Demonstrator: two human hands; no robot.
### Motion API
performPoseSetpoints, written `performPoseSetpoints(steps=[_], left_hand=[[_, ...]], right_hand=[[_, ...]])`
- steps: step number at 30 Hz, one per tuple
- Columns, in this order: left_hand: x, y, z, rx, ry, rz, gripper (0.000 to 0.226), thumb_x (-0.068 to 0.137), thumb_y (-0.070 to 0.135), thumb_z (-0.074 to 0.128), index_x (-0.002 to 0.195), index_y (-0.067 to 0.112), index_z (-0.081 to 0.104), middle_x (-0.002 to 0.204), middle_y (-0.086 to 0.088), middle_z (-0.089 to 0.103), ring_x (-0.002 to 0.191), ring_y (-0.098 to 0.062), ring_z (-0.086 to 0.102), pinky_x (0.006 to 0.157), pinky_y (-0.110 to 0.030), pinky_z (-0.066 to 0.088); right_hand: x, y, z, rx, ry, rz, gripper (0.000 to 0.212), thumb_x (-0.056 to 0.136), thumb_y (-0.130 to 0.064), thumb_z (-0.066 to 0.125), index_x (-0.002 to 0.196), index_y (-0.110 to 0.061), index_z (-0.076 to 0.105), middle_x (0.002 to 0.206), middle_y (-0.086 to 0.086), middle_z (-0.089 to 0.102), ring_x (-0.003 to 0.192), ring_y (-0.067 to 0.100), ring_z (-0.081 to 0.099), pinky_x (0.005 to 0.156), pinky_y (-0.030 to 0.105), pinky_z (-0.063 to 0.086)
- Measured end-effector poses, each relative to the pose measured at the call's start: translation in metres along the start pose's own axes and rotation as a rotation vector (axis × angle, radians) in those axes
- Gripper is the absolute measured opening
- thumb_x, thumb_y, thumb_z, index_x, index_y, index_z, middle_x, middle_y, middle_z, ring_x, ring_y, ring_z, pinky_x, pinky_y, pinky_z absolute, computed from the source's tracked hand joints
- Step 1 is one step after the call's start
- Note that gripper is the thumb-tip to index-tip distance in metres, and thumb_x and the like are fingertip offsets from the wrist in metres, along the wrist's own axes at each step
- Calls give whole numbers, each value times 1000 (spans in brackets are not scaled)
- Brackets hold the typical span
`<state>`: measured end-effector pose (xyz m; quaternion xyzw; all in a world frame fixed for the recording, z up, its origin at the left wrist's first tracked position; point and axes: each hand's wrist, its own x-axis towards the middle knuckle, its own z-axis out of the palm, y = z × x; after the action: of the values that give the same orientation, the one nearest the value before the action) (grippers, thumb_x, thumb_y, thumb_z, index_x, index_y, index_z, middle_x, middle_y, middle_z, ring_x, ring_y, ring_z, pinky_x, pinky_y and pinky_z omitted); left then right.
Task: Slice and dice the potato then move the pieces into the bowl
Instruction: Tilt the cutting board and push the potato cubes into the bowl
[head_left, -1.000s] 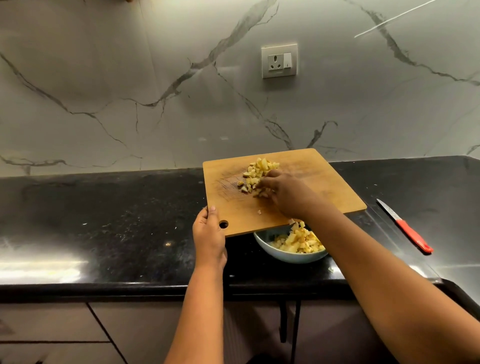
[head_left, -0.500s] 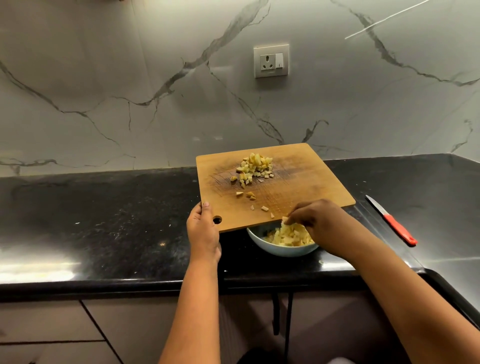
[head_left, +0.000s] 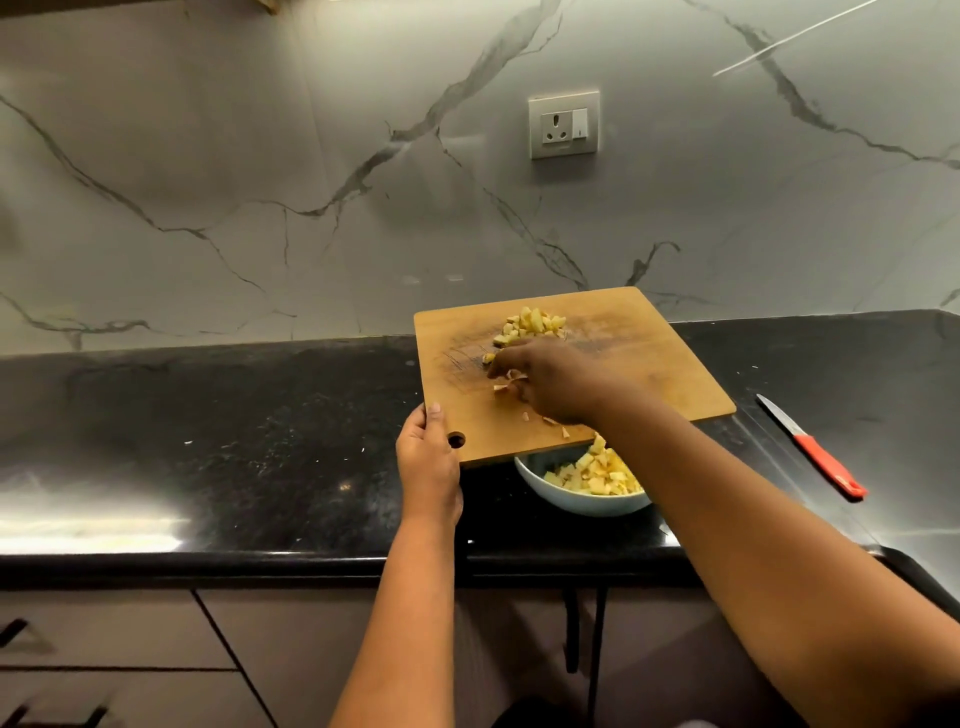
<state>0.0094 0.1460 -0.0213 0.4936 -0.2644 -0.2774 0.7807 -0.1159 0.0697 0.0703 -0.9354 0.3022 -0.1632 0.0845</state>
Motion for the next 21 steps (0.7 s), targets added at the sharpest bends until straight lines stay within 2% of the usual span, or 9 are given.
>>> performPoseSetpoints(steps=[2, 4, 7, 10, 12, 15, 18, 19, 21], left_hand=[[1, -1, 0, -6, -1, 7, 27, 106, 20, 41, 99, 10, 65, 90, -8, 65, 79, -21, 58, 73, -37, 50], [2, -1, 0, -13, 0, 2, 27, 106, 20, 41, 97, 11, 65, 91, -10, 64, 82, -25, 56, 76, -43, 48], [2, -1, 0, -12, 15, 3, 27, 106, 19, 40, 97, 12, 65, 91, -9, 64, 85, -26, 55, 73, -39, 48], [2, -3, 0, -11, 20, 11, 26, 106, 19, 41, 99, 12, 66, 94, -8, 64, 87, -24, 56, 74, -37, 48], [2, -3, 0, -26, 16, 9, 26, 106, 19, 42, 100, 12, 66, 95, -7, 65, 88, -22, 57, 74, -34, 49], [1, -3, 0, -46, 10, 6, 26, 106, 19, 41, 102, 13, 66, 95, -4, 67, 88, -19, 60, 75, -34, 50], [-2, -1, 0, -75, 10, -5, 26, 105, 19, 42, 105, 12, 66, 95, -3, 68, 85, -17, 62, 73, -31, 51], [-3, -1, 0, -85, 10, -9, 25, 105, 19, 42, 105, 12, 67, 95, -3, 68, 85, -17, 62, 73, -31, 51], [-4, -1, -1, -107, 6, -20, 24, 104, 18, 43, 106, 13, 67, 97, -4, 69, 88, -18, 63, 75, -32, 52]], right_hand=[[1, -1, 10, -103, -27, -62, 40, 96, -3, 49, 129, -23, 59, 136, -1, 49, 121, 21, 49, 101, 36, 44], [-10, 3, 13, -157, -19, -113, 38, 97, -5, 49, 129, -21, 61, 133, -1, 49, 120, 21, 49, 101, 35, 44], [-45, 10, 14, -166, -11, -146, 34, 98, -6, 48, 126, -17, 64, 127, 0, 54, 113, 16, 50, 100, 33, 45], [-80, 22, 14, -157, -8, -117, 51, 89, 10, 48, 128, -18, 63, 131, -3, 57, 117, 14, 52, 101, 27, 43], [-96, 30, 14, -142, -28, -78, 53, 86, 13, 50, 126, -18, 65, 132, -5, 58, 117, 12, 55, 100, 23, 43], [-105, 38, 12, -87, 34, -47, 43, 88, 10, 54, 115, -18, 71, 117, -2, 66, 100, 16, 64, 86, 32, 53], [-102, 41, 10, -63, 210, -78, 15, 88, -5, 66, 96, -16, 74, 98, -3, 63, 76, 15, 62, 68, 29, 54], [-97, 40, 9, -52, 247, -76, 9, 87, -10, 70, 91, -17, 73, 96, -6, 60, 74, 13, 59, 66, 27, 51], [-85, 41, 9, 25, 233, -37, 10, 87, -12, 69, 92, -20, 73, 99, -10, 56, 80, 11, 57, 72, 25, 50]])
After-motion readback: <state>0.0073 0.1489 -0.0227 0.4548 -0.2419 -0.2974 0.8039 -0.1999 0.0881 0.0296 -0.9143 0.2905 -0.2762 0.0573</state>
